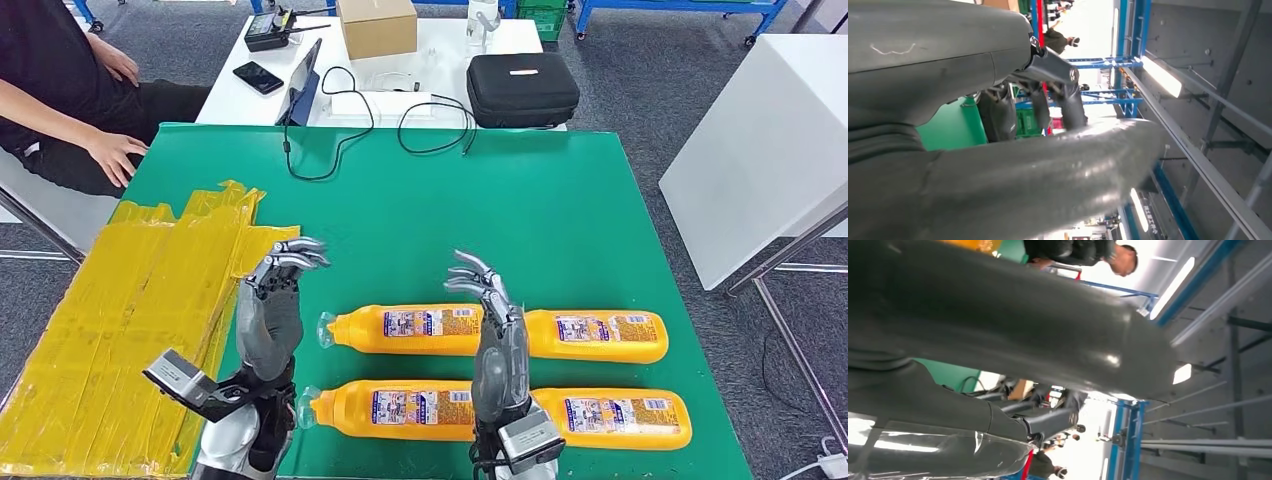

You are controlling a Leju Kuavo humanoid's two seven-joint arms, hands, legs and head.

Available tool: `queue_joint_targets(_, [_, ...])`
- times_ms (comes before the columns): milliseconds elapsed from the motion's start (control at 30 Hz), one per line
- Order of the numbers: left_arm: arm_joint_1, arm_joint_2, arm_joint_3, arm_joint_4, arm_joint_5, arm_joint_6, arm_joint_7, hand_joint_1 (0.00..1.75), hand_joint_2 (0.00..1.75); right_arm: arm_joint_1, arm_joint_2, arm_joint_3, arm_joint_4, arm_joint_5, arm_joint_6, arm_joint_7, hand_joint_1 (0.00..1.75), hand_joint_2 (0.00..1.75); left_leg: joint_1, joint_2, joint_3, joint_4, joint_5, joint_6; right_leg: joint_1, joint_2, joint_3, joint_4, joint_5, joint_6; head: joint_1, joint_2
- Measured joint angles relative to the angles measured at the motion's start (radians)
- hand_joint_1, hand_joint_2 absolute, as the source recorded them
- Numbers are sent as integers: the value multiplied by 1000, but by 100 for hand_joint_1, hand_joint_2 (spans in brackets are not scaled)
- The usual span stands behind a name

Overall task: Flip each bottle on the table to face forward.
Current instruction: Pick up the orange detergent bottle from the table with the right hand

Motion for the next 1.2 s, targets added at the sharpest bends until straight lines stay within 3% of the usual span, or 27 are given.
queue_joint_targets(233, [9, -6, 19, 0, 6, -8, 0, 0, 0, 1, -1, 1, 19, 24, 2, 31, 0, 0, 0, 0, 0, 0, 0, 0, 0, 0, 0, 0, 0, 0, 0, 0])
queue_joint_targets(367, [15, -9, 29, 0, 12, -9, 0, 0, 0, 1, -6, 7, 31, 57, 7, 65, 0, 175, 0, 0, 0, 0, 0, 0, 0, 0, 0, 0, 0, 0, 0, 0])
queue_joint_targets(533, [27, -9, 48, -2, 15, -16, -1, 0, 0, -3, -20, 36, 77, 175, 8, 188, 0, 175, 0, 0, 0, 0, 0, 0, 0, 0, 0, 0, 0, 0, 0, 0])
queue_joint_targets(700, [39, -9, 64, -6, 16, -20, -2, 0, 0, -8, -34, 60, 118, 204, 13, 222, 0, 175, 0, 0, -1, 0, 0, 0, 0, 0, 0, 0, 0, 0, 0, 0])
queue_joint_targets(933, [64, -12, 108, -28, 20, -38, -3, 0, 0, -36, -69, 139, 209, 330, 20, 341, 0, 175, 0, 0, 0, 0, 0, 0, 0, 0, 0, 0, 0, 0, 0, 0])
queue_joint_targets(1200, [78, -17, 141, -43, 20, -48, -3, 0, 0, -60, -97, 207, 275, 362, -1, 376, 0, 175, 0, 0, 0, 0, 0, 0, 0, 0, 0, 0, 0, 0, 0, 0])
